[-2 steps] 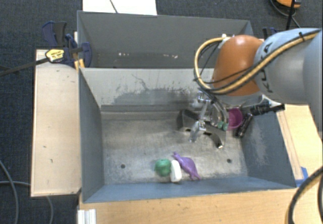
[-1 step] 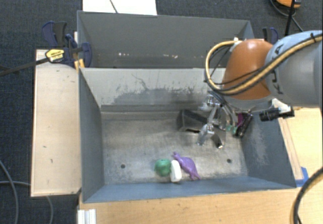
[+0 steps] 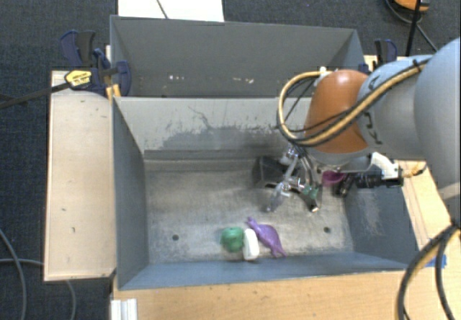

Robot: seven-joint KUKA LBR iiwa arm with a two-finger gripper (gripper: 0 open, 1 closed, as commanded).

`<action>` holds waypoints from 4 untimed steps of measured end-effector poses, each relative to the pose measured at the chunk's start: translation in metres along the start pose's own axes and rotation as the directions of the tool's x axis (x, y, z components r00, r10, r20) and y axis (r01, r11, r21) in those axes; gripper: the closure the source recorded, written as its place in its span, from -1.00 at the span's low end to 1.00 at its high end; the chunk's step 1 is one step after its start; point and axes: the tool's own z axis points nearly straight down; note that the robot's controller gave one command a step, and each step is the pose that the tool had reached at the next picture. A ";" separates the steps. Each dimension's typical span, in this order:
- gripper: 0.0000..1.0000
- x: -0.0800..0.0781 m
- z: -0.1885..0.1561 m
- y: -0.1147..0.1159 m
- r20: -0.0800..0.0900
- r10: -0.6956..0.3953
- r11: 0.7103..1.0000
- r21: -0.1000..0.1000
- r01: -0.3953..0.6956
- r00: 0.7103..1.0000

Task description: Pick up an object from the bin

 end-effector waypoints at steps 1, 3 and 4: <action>1.00 0.000 0.001 -0.002 0.020 -0.013 1.000 -0.006 0.013 1.000; 1.00 0.006 -0.003 -0.004 0.000 -0.017 1.000 0.001 0.017 1.000; 1.00 0.008 -0.022 -0.005 -0.014 -0.017 1.000 0.005 0.017 1.000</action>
Offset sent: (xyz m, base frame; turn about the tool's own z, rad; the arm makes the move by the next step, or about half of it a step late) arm 0.0000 0.0000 0.0000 0.0000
